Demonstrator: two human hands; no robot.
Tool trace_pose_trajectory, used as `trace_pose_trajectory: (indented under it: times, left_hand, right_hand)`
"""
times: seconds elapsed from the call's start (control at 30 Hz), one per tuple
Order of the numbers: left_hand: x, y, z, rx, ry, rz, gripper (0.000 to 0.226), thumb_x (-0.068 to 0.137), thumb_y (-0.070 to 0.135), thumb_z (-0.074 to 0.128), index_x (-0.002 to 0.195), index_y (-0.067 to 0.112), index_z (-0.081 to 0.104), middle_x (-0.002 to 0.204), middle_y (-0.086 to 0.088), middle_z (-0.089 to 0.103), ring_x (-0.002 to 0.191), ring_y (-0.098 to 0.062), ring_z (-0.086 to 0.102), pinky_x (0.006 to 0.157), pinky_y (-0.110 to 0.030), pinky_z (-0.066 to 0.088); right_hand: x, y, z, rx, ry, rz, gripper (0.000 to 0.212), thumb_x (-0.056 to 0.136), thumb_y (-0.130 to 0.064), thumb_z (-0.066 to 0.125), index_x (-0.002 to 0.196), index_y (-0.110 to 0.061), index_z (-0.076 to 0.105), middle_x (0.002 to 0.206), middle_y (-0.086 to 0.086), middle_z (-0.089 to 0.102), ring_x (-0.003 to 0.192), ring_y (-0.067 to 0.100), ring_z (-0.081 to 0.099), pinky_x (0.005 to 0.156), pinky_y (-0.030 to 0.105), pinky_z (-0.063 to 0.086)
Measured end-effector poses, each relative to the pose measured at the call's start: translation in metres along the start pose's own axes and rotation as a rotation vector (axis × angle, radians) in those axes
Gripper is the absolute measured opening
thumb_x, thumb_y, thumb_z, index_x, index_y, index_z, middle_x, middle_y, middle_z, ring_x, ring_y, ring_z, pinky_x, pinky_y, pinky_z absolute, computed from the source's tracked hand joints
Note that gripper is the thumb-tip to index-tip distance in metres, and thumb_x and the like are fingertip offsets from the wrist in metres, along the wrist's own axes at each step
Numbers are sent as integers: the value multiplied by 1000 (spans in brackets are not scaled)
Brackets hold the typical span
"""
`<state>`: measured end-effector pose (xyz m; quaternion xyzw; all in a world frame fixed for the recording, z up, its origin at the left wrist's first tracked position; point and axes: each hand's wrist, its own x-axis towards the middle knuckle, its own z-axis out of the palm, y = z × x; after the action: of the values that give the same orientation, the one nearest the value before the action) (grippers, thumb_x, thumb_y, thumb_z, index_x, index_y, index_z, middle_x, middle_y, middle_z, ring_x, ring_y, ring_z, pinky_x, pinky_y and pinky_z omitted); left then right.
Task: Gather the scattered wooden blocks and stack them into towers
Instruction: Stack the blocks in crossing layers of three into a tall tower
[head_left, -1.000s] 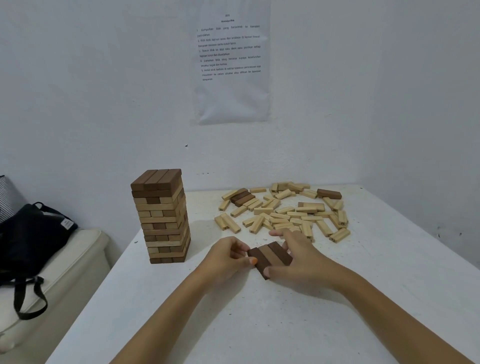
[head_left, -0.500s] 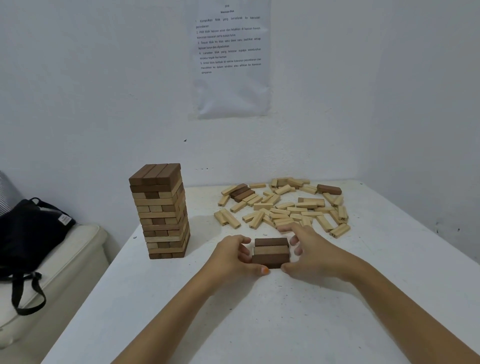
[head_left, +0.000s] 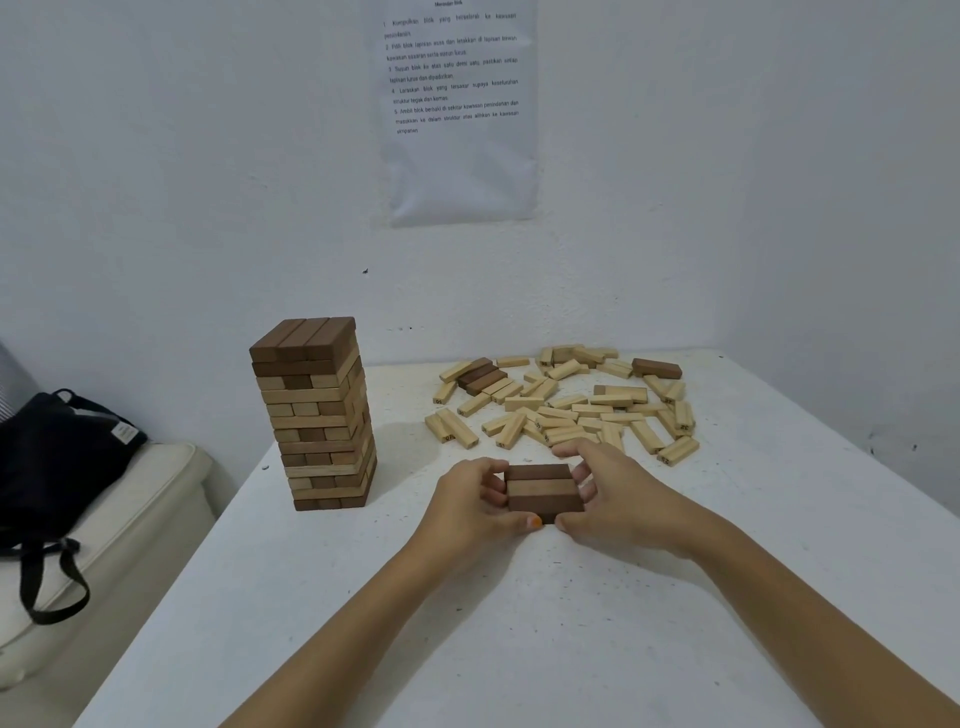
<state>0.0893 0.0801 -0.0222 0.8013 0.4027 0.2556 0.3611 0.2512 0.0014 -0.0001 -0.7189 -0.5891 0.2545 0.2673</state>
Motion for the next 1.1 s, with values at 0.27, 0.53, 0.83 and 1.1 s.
trace_pose_trajectory:
  times: [0.27, 0.53, 0.83, 1.1]
  left_hand:
    - [-1, 1, 1, 20, 11, 7, 77, 71, 27, 83, 137, 14, 45, 122, -1, 53, 104, -9, 54, 77, -11, 43]
    - [-1, 1, 1, 6, 5, 15, 72, 72, 24, 82, 135, 14, 48, 120, -1, 55, 102, -8, 55, 77, -11, 44]
    - [0, 0, 1, 11, -13, 19, 71, 72, 24, 82, 134, 14, 48, 122, -2, 55, 105, -10, 56, 85, -19, 47]
    - [1, 1, -11, 145, -70, 157, 65, 79, 42, 73, 133, 28, 40, 131, 6, 40, 122, -7, 39, 97, -24, 40]
  right_hand:
    - [2, 0, 2, -22, 34, 6, 72, 84, -18, 71, 144, -24, 31, 121, 1, 40, 84, 5, 50, 66, 9, 42]
    - [4, 3, 6, -50, 50, 2, 74, 82, -20, 72, 144, -24, 31, 132, 4, 36, 104, 11, 44, 85, 20, 43]
    - [6, 4, 8, -57, 49, -2, 73, 83, -20, 72, 144, -23, 32, 131, 4, 36, 104, 12, 44, 84, 19, 42]
    - [8, 16, -11, -25, -5, -128, 54, 84, -35, 72, 130, -31, 43, 129, -4, 40, 110, 6, 40, 88, 22, 37]
